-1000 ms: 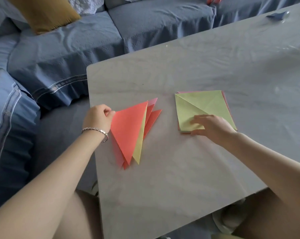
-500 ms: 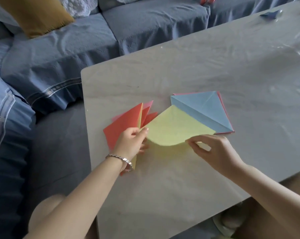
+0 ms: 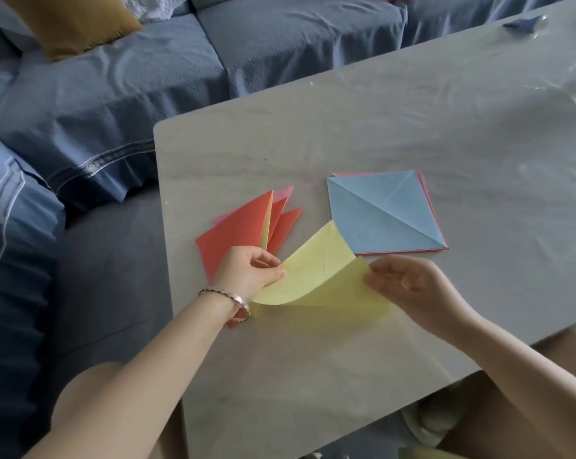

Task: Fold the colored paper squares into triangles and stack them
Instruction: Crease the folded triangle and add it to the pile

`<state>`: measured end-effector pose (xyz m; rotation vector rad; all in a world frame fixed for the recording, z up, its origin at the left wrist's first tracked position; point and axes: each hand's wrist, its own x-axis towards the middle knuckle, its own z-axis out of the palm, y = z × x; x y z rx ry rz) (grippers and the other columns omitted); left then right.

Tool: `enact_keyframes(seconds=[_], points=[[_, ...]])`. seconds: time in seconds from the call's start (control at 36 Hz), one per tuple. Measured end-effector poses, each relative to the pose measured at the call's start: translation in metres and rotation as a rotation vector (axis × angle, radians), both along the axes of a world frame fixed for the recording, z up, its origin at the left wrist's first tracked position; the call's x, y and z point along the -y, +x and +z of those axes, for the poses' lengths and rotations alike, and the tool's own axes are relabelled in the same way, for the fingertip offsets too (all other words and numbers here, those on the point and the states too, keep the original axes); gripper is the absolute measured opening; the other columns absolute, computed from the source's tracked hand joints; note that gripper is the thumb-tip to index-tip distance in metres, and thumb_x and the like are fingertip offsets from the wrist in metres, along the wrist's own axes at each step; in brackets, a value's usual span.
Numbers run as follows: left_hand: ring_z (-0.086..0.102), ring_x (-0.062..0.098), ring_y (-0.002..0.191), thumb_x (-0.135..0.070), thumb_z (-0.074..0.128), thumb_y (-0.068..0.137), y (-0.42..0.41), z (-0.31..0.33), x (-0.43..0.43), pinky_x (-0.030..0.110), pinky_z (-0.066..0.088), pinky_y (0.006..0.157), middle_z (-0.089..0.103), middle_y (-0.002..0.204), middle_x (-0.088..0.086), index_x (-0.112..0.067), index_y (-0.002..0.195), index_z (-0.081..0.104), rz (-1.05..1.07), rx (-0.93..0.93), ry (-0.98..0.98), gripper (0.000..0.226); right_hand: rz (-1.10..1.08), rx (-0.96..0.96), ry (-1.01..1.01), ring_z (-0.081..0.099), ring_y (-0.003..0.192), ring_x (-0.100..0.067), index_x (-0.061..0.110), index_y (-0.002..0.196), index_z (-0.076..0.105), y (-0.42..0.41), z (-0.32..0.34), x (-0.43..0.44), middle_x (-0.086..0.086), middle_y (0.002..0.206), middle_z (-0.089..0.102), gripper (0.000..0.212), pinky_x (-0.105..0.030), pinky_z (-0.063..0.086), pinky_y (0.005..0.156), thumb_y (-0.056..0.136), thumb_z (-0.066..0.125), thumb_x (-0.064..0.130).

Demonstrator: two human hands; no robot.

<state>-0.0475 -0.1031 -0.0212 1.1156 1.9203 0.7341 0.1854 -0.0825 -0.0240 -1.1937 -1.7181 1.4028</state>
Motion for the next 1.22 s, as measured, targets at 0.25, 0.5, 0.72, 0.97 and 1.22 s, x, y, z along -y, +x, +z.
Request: enact_keyframes(seconds=[0.25, 0.5, 0.72, 0.97, 1.22], points=[[0.056, 0.002, 0.048, 0.000, 0.069, 0.078, 0.002, 0.017, 0.022, 0.009, 0.041, 0.042, 0.064, 0.062, 0.000, -0.013, 0.067, 0.066, -0.083, 0.136, 0.070, 0.017, -0.175, -0.015, -0.110, 0.063, 0.071, 0.003, 0.023, 0.071, 0.069, -0.013, 0.006, -0.018, 0.015, 0.084, 0.070, 0.009, -0.012, 0.047, 0.077, 0.078, 0.071, 0.018], [0.055, -0.002, 0.051, -0.028, 0.063, 0.085, 0.007, 0.027, 0.030, 0.010, 0.040, 0.048, 0.067, 0.070, -0.004, -0.017, 0.083, 0.070, -0.131, -0.041, 0.129, 0.013, -0.272, 0.004, -0.089, 0.058, 0.055, 0.003, 0.030, 0.055, 0.068, -0.019, 0.014, -0.006, 0.017, 0.059, 0.067, 0.024, -0.010, 0.045, 0.060, 0.075, 0.075, 0.019], [0.059, -0.003, 0.082, -0.022, 0.077, 0.072, 0.037, 0.038, 0.028, 0.008, 0.044, 0.074, 0.065, 0.083, -0.018, -0.024, 0.098, 0.069, -0.131, -0.113, 0.358, 0.027, -0.264, -0.035, -0.042, 0.056, 0.051, 0.009, 0.032, 0.059, 0.067, -0.028, 0.029, 0.005, 0.021, 0.056, 0.066, 0.023, -0.002, 0.041, 0.055, 0.073, 0.076, 0.015], [0.057, -0.009, 0.057, -0.006, 0.077, 0.069, 0.049, 0.041, 0.036, 0.003, 0.041, 0.060, 0.062, 0.061, -0.020, -0.034, 0.074, 0.066, 0.014, 0.000, 0.500, 0.031, -0.291, -0.139, -0.028, 0.056, 0.053, 0.006, 0.023, 0.067, 0.066, -0.031, 0.036, 0.014, 0.018, 0.058, 0.066, 0.019, -0.003, 0.039, 0.054, 0.072, 0.075, 0.008], [0.059, -0.010, 0.061, -0.008, 0.076, 0.071, 0.049, 0.048, 0.040, 0.002, 0.041, 0.063, 0.061, 0.059, -0.031, -0.029, 0.082, 0.069, -0.007, 0.003, 0.525, 0.024, -0.317, -0.169, -0.019, 0.056, 0.049, 0.005, 0.026, 0.072, 0.068, -0.034, 0.046, 0.019, 0.015, 0.059, 0.067, 0.017, -0.005, 0.041, 0.051, 0.074, 0.073, 0.010]])
